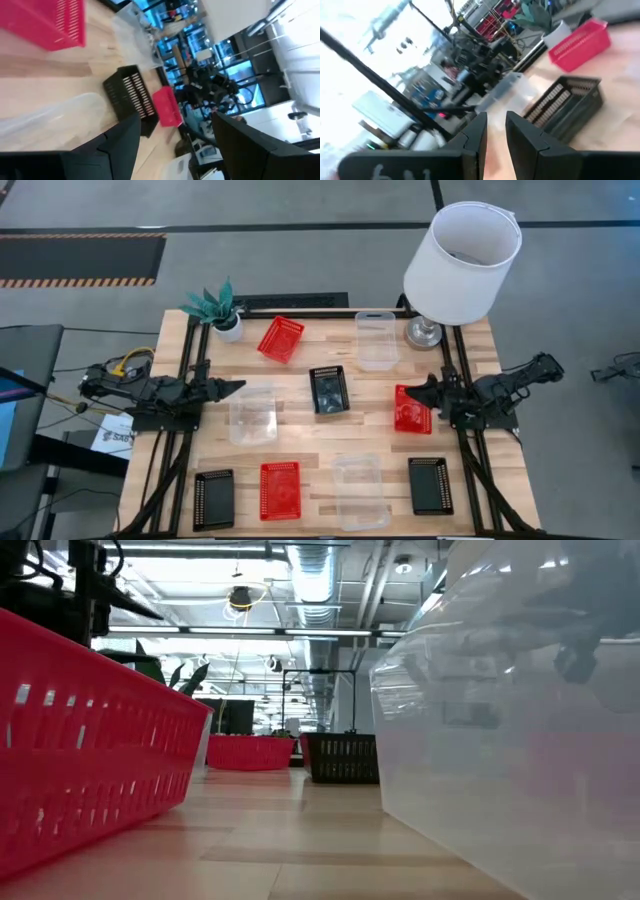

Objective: Stack baskets by color
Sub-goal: Stack the bottom right black bin on the top black bin

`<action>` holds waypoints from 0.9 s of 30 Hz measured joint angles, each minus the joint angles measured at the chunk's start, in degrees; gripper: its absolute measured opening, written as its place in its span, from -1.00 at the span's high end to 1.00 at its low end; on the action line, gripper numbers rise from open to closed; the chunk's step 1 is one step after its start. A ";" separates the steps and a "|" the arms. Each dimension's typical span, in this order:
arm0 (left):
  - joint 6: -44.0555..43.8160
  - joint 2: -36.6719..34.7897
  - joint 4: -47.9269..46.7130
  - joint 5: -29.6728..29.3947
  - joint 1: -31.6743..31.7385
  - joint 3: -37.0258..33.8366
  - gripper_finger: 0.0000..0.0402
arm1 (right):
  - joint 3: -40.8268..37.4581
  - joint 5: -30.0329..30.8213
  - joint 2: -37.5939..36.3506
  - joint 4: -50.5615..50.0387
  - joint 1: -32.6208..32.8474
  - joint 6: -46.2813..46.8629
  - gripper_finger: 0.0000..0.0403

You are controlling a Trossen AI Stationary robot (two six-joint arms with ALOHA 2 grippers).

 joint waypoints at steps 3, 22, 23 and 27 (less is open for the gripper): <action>-3.44 -0.01 0.39 -0.01 0.00 0.00 -0.16 | 0.04 0.02 0.00 -0.01 0.00 4.99 0.53; 8.15 18.02 7.67 -3.27 0.08 24.92 -0.09 | 27.17 12.46 19.58 -3.91 -8.96 -7.70 0.34; 5.86 21.20 1.98 -4.57 0.32 27.98 -0.07 | 29.73 12.58 21.40 -7.09 -9.39 -7.74 0.33; 1.09 34.62 -14.09 -8.84 3.37 39.51 0.03 | 37.57 12.69 28.55 -14.59 -10.49 -7.77 0.28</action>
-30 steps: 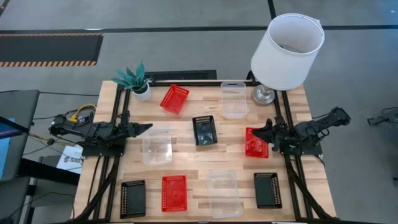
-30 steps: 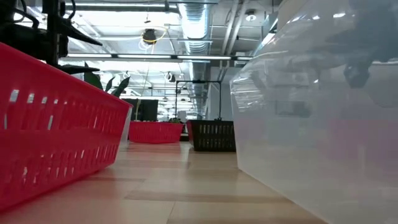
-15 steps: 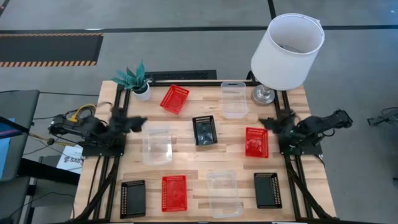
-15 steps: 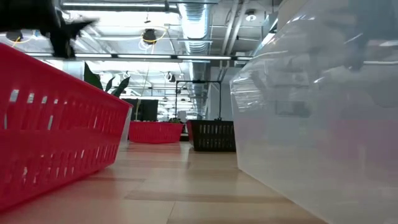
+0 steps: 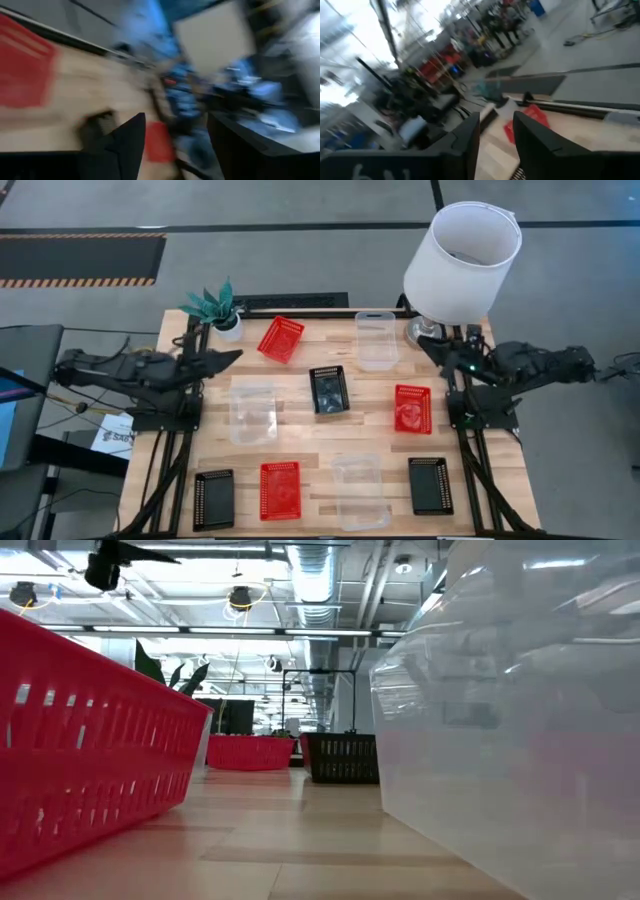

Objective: Stack baskets by color
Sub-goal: Stack the bottom right black bin on the top black bin

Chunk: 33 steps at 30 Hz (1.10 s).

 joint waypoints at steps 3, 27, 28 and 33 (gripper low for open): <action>5.12 9.60 -6.07 -0.12 4.60 7.40 0.10 | 3.19 -0.44 4.14 -3.56 -0.03 -0.57 0.26; 42.12 52.28 -20.92 29.93 45.19 21.43 -0.26 | 4.57 -4.30 14.25 -4.31 0.12 8.61 0.26; 42.53 53.62 -20.12 28.94 45.30 21.43 -0.26 | 4.57 -4.29 14.53 -4.15 0.12 8.72 0.26; 44.97 58.47 -14.01 28.74 46.63 21.43 -0.25 | 4.57 -5.31 15.10 -4.11 0.12 10.05 0.28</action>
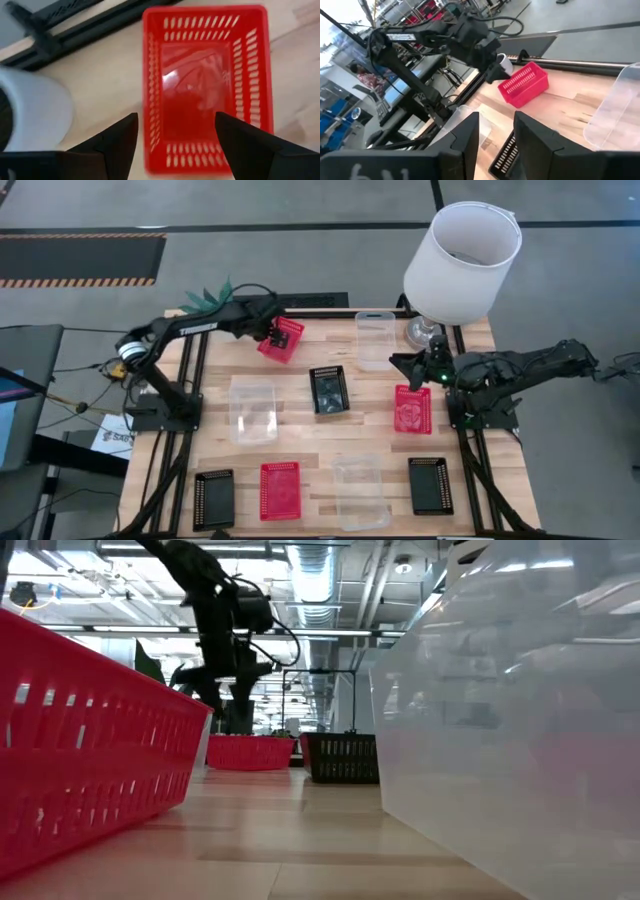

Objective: Stack baskets by color
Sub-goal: Stack the bottom right black bin on the top black bin

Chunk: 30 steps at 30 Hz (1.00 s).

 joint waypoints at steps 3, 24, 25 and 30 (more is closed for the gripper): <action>0.54 2.15 0.33 0.06 1.45 0.00 -0.23 | 0.00 -0.85 0.36 -0.26 0.00 0.15 0.28; -0.45 5.96 1.71 6.32 4.56 -0.04 0.54 | 0.02 -3.08 0.30 0.46 0.00 0.13 0.29; -0.43 6.03 1.46 6.25 4.55 -0.04 0.61 | 0.02 -3.17 0.33 0.55 0.02 0.13 0.29; -1.17 4.85 1.57 7.16 4.59 -0.07 0.74 | 0.02 -4.10 0.34 0.57 0.02 0.12 0.31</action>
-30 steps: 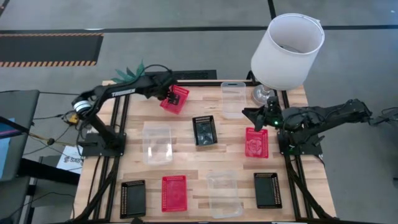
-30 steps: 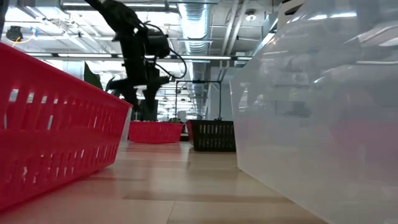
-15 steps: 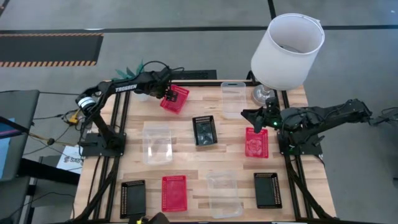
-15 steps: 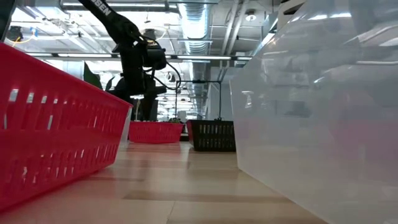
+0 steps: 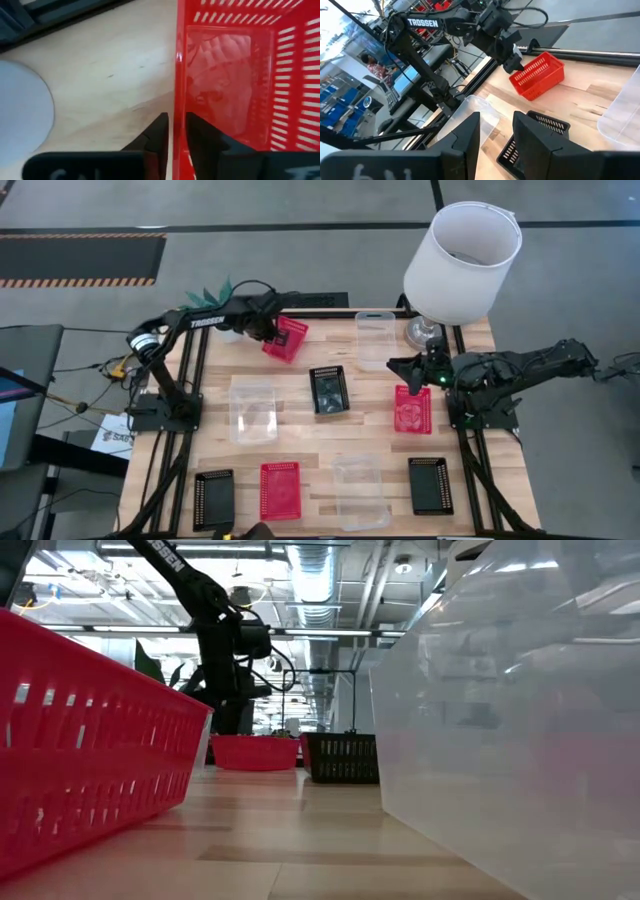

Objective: Stack baskets by color
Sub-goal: Stack the bottom right black bin on the top black bin

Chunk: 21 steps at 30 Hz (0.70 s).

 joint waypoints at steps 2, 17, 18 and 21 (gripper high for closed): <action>0.43 -1.17 0.69 2.38 -0.04 0.06 0.68 | 0.00 -0.57 0.56 0.10 -0.02 -0.01 0.31; -2.83 -17.54 -3.24 4.40 -2.63 0.02 -0.17 | -0.02 -7.76 12.37 -8.45 -0.70 14.31 0.18; -3.41 -18.97 -3.25 4.10 -3.01 0.02 -0.17 | -0.02 -9.54 12.79 -9.63 -0.96 16.63 0.18; -5.10 -22.72 -3.25 4.11 -4.58 0.02 -0.17 | -0.02 -13.64 13.72 -13.69 -1.31 23.44 0.20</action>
